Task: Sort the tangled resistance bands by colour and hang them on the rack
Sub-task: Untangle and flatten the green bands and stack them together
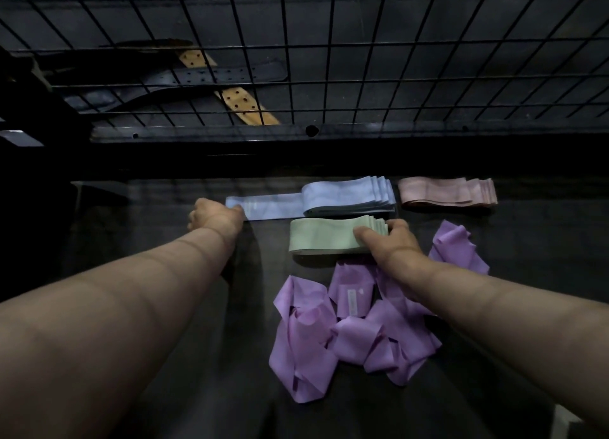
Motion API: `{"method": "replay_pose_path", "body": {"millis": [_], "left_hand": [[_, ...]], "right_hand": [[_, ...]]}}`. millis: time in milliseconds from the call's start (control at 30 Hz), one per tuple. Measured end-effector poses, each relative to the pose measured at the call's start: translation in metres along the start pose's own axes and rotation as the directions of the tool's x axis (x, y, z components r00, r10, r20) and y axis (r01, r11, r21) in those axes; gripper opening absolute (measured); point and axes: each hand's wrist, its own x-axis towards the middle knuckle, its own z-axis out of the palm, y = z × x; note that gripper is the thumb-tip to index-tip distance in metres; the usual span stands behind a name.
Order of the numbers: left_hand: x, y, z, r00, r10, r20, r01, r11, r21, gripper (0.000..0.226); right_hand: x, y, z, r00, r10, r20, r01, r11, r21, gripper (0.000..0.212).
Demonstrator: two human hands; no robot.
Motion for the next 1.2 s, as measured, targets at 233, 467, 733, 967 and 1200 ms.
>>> {"method": "replay_pose_path", "body": {"millis": [233, 467, 733, 967, 1200], "left_hand": [[-0.016, 0.007, -0.003, 0.999, 0.036, -0.028, -0.033, 0.996, 0.085, 0.061], [-0.078, -0.004, 0.026, 0.883, 0.429, 0.193, -0.422, 0.903, -0.074, 0.038], [-0.08, 0.006, 0.036, 0.928, 0.331, 0.172, -0.322, 0.943, -0.082, 0.015], [-0.08, 0.007, 0.034, 0.931, 0.316, 0.181, -0.304, 0.948, -0.092, 0.018], [-0.08, 0.003, 0.03, 0.917, 0.331, 0.225, -0.313, 0.943, -0.113, 0.016]], "right_hand": [[-0.004, -0.004, -0.002, 1.0, 0.003, -0.001, -0.003, 1.0, -0.002, 0.101], [0.0, -0.004, 0.0, 0.998, -0.037, -0.048, 0.031, 0.992, -0.12, 0.089], [-0.032, -0.01, -0.011, 0.606, -0.771, 0.196, 0.715, 0.42, -0.558, 0.065], [-0.042, -0.017, 0.02, 0.589, -0.7, 0.404, 0.716, 0.221, -0.662, 0.052], [-0.037, -0.022, 0.027, 0.655, -0.7, 0.286, 0.695, 0.409, -0.591, 0.022]]}}
